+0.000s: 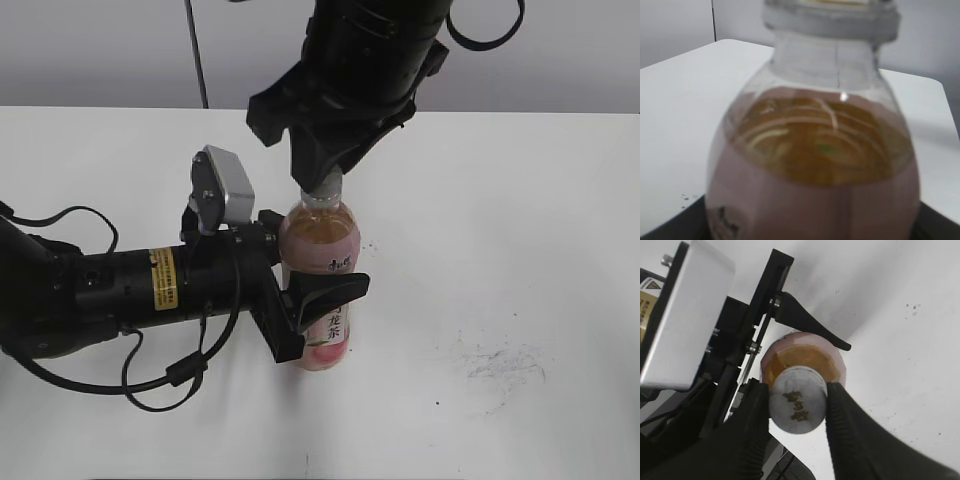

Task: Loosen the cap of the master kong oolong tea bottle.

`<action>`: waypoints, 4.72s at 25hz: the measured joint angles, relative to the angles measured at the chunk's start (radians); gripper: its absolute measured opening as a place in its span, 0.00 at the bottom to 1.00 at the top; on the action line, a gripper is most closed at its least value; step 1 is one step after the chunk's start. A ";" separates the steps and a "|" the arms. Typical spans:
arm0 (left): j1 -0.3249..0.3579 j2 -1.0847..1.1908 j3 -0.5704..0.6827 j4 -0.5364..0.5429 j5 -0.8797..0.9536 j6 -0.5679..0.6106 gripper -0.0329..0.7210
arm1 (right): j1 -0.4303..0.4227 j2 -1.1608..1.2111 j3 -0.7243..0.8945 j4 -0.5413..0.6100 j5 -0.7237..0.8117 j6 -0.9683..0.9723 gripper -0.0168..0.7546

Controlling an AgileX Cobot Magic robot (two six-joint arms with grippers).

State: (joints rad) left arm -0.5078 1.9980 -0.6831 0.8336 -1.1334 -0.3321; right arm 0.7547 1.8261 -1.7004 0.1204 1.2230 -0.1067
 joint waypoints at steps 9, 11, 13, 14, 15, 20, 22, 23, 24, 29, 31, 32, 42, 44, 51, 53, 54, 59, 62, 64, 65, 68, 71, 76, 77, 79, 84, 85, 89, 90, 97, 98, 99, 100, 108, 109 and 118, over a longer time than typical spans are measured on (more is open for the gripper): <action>0.000 0.000 0.000 0.000 0.000 0.000 0.61 | 0.000 -0.002 0.000 0.000 0.000 -0.015 0.37; 0.000 0.000 0.000 0.001 0.000 0.001 0.61 | 0.000 -0.004 0.001 0.000 0.000 -0.018 0.37; 0.000 0.000 0.000 0.002 0.000 0.002 0.61 | 0.000 -0.007 0.002 0.000 0.001 -0.019 0.37; 0.000 0.000 0.000 0.003 0.000 0.003 0.61 | 0.000 -0.009 0.002 0.000 0.002 -0.020 0.37; 0.000 0.000 0.000 0.003 0.000 0.004 0.61 | 0.000 -0.011 0.003 0.000 0.002 -0.021 0.36; 0.000 0.000 0.000 0.007 -0.001 0.008 0.61 | 0.000 -0.023 0.009 -0.001 -0.003 -0.026 0.36; 0.000 0.000 0.000 0.003 -0.001 0.004 0.61 | 0.000 -0.032 0.009 0.002 -0.003 -0.030 0.36; 0.000 0.000 0.000 0.003 -0.001 0.003 0.61 | 0.000 -0.034 0.009 0.003 -0.002 -0.031 0.36; 0.000 0.000 0.000 0.003 0.000 0.003 0.61 | 0.000 -0.035 0.009 0.003 -0.002 -0.032 0.36; 0.000 0.000 0.000 0.002 0.000 0.001 0.61 | 0.000 -0.043 0.009 -0.005 -0.002 -0.034 0.36; 0.000 0.000 0.000 0.002 0.000 0.001 0.61 | 0.000 -0.055 0.009 -0.016 -0.002 -0.034 0.36; 0.000 0.000 0.000 0.002 0.000 0.001 0.61 | 0.000 -0.065 0.009 -0.023 -0.001 -0.034 0.36; 0.000 0.000 0.000 0.001 0.001 0.000 0.61 | 0.000 -0.167 0.079 -0.162 -0.001 0.054 0.36; 0.000 0.000 0.000 0.001 0.001 0.000 0.61 | -0.005 -0.185 0.135 -0.199 -0.001 0.076 0.36; 0.000 0.000 0.000 0.001 0.001 0.000 0.61 | -0.108 -0.218 0.383 -0.236 -0.002 0.148 0.36; 0.000 0.000 0.000 0.001 0.001 0.000 0.61 | -0.158 -0.218 0.456 -0.235 -0.002 0.157 0.36; 0.000 0.000 0.000 0.001 0.001 0.000 0.61 | -0.182 -0.218 0.495 -0.235 -0.002 0.159 0.36; 0.000 0.000 0.000 0.001 0.000 0.000 0.61 | -0.332 -0.185 0.627 -0.226 -0.093 0.168 0.36; 0.000 0.000 0.000 0.001 0.000 0.000 0.61 | -0.392 -0.132 0.655 -0.212 -0.196 0.169 0.36; 0.000 0.000 0.000 0.001 0.000 0.000 0.61 | -0.412 -0.085 0.656 -0.191 -0.254 0.169 0.36; 0.000 0.000 0.000 0.001 0.000 0.000 0.61 | -0.414 -0.065 0.656 -0.184 -0.287 0.169 0.36; 0.000 0.000 0.000 0.001 0.000 0.000 0.61 | -0.416 -0.001 0.656 -0.140 -0.358 0.168 0.36; 0.000 0.000 0.000 0.001 0.000 0.000 0.61 | -0.416 0.056 0.656 -0.106 -0.387 0.158 0.36; 0.000 0.000 0.000 0.001 0.000 0.000 0.61 | -0.416 0.088 0.656 -0.096 -0.388 0.137 0.42; 0.000 0.000 0.000 0.001 0.000 0.000 0.61 | -0.416 0.088 0.656 -0.095 -0.388 0.133 0.48; 0.000 0.000 0.000 0.001 0.000 0.000 0.61 | -0.416 0.088 0.656 -0.089 -0.388 0.122 0.57; 0.000 0.000 0.000 0.001 0.000 0.000 0.61 | -0.416 0.088 0.633 -0.062 -0.353 0.117 0.64; 0.000 0.000 0.000 0.001 0.000 0.000 0.61 | -0.416 0.088 0.620 -0.050 -0.334 0.117 0.64; 0.000 0.000 0.000 0.001 0.000 0.000 0.62 | -0.416 0.066 0.566 -0.029 -0.272 0.117 0.64; 0.000 0.000 0.000 0.001 0.001 0.000 0.63 | -0.416 0.048 0.560 -0.029 -0.270 0.117 0.64; 0.006 0.001 0.002 0.006 0.014 0.000 0.78 | -0.416 -0.104 0.556 -0.028 -0.251 0.117 0.65; 0.010 0.001 0.002 0.007 0.014 0.000 0.79 | -0.416 -0.122 0.556 -0.028 -0.251 0.117 0.65; 0.017 0.001 0.002 0.009 0.013 0.000 0.80 | -0.416 -0.135 0.556 -0.028 -0.249 0.117 0.65; 0.024 0.001 0.002 0.011 0.008 -0.003 0.81 | -0.416 -0.150 0.556 -0.028 -0.248 0.117 0.65; 0.049 -0.037 0.003 0.044 -0.038 -0.055 0.82 | -0.416 -0.218 0.556 -0.028 -0.195 0.117 0.65; 0.049 -0.055 0.003 0.044 -0.038 -0.059 0.82 | -0.416 -0.221 0.556 -0.028 -0.189 0.117 0.65; 0.049 -0.218 0.003 0.007 0.039 -0.074 0.82 | -0.416 -0.222 0.556 -0.028 -0.154 0.117 0.65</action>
State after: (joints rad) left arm -0.4591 1.7804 -0.6802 0.8404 -1.0944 -0.4058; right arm 0.3391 1.6037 -1.1448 0.0923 1.0692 0.0103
